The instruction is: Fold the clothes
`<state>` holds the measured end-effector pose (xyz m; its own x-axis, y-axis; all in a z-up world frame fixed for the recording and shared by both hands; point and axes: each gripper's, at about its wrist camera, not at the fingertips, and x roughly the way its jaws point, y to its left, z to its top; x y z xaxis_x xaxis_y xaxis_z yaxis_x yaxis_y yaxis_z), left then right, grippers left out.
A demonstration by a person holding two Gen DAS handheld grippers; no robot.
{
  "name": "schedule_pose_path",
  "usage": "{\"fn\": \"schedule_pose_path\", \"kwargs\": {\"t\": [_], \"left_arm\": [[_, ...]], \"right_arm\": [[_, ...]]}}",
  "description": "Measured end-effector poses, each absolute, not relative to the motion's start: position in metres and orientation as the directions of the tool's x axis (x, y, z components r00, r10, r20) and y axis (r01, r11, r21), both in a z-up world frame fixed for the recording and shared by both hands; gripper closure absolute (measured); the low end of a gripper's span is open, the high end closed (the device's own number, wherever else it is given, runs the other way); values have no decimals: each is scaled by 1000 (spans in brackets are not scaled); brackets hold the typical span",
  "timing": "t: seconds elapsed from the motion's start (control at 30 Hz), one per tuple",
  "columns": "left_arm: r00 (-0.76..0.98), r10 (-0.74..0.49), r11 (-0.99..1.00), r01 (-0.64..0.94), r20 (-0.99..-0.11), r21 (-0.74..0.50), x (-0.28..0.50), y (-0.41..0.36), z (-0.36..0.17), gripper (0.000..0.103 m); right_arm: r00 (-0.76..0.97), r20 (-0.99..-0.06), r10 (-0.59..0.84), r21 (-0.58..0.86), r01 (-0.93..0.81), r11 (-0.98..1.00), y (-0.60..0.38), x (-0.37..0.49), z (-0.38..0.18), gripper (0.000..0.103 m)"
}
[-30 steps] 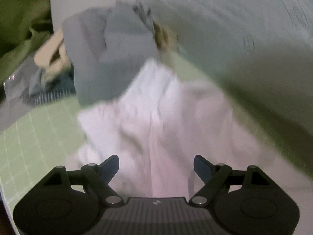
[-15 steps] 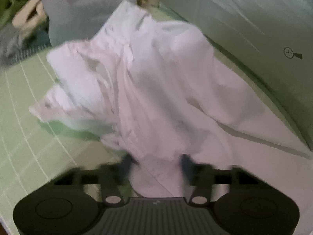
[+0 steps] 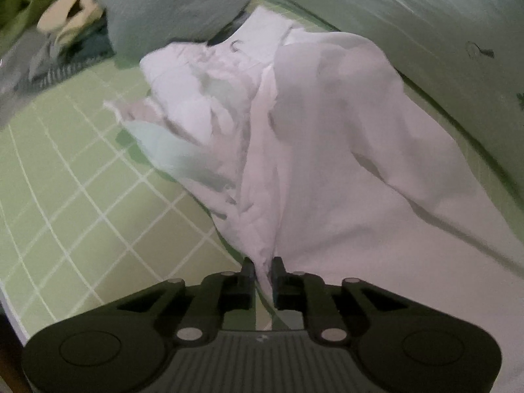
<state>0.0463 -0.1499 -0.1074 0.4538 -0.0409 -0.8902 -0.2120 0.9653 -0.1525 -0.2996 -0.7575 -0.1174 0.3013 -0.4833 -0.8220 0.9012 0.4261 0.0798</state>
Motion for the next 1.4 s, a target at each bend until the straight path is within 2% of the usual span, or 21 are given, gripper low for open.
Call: {"fn": "schedule_pose_path", "kwargs": {"t": [0.07, 0.1, 0.13, 0.2, 0.23, 0.3, 0.4, 0.47, 0.53, 0.67, 0.73, 0.77, 0.8, 0.83, 0.87, 0.9, 0.93, 0.97, 1.27, 1.33, 1.4], "left_arm": [[460, -37, 971, -194, -887, -141, 48, -154, -100, 82], [466, -44, 971, -187, -884, -147, 48, -155, -96, 78], [472, -60, 969, -185, -880, -165, 48, -156, -93, 68], [486, -89, 963, -179, -869, -199, 47, -159, -87, 52], [492, -91, 964, -176, -866, -202, 48, -160, -87, 43], [503, -95, 964, -168, -859, -206, 50, -163, -86, 38], [483, -75, 965, -185, -872, -186, 57, -165, -91, 34], [472, -66, 966, -191, -879, -175, 60, -165, -95, 24], [461, -56, 966, -198, -886, -165, 63, -165, -99, 20], [421, -41, 964, -223, -906, -147, 71, -166, -109, 19], [407, -34, 962, -236, -913, -141, 74, -165, -113, 19], [399, -26, 961, -244, -917, -133, 76, -165, -116, 19], [392, -19, 961, -248, -920, -125, 76, -165, -118, 19], [387, -17, 960, -251, -922, -123, 77, -164, -119, 19], [382, -16, 960, -253, -924, -121, 78, -164, -121, 19], [381, -17, 959, -255, -925, -123, 78, -163, -123, 18], [384, -14, 961, -250, -923, -119, 78, -163, -123, 17], [387, -11, 963, -245, -922, -114, 78, -164, -123, 17], [397, -29, 961, -241, -917, -134, 72, -155, -124, 16], [399, -36, 959, -243, -916, -143, 70, -152, -124, 16], [400, -43, 958, -245, -915, -152, 68, -150, -124, 16]], "right_arm": [[289, -814, -504, 30, 887, 460, -753, -298, -112, 94], [286, -805, -520, 10, 883, 470, -751, -297, -109, 85], [292, -790, -539, -2, 878, 478, -750, -295, -104, 78], [324, -748, -579, -1, 872, 490, -749, -291, -95, 45], [347, -726, -594, 11, 869, 495, -748, -289, -91, 38], [391, -695, -604, 50, 863, 502, -751, -285, -88, 0], [450, -694, -562, 130, 846, 517, -763, -274, -96, 0], [463, -701, -542, 157, 842, 516, -771, -265, -104, 0], [459, -712, -531, 165, 844, 510, -780, -255, -113, 0], [427, -763, -485, 186, 864, 468, -795, -241, -130, 0], [394, -783, -482, 173, 881, 440, -800, -236, -134, 2], [366, -788, -495, 150, 894, 422, -802, -233, -135, 10], [344, -788, -511, 128, 903, 411, -803, -231, -134, 27], [331, -783, -526, 110, 907, 407, -804, -230, -132, 39], [337, -782, -524, 117, 906, 408, -808, -230, -130, 75], [347, -781, -520, 136, 906, 401, -812, -231, -129, 90], [355, -779, -517, 156, 908, 390, -816, -233, -128, 96], [372, -769, -519, 172, 904, 392, -818, -235, -124, 101], [521, -545, -657, 256, 849, 462, -776, -306, -15, 102], [490, -560, -668, 232, 867, 442, -769, -327, -18, 102], [419, -638, -646, 168, 894, 414, -769, -336, -50, 102]]}}
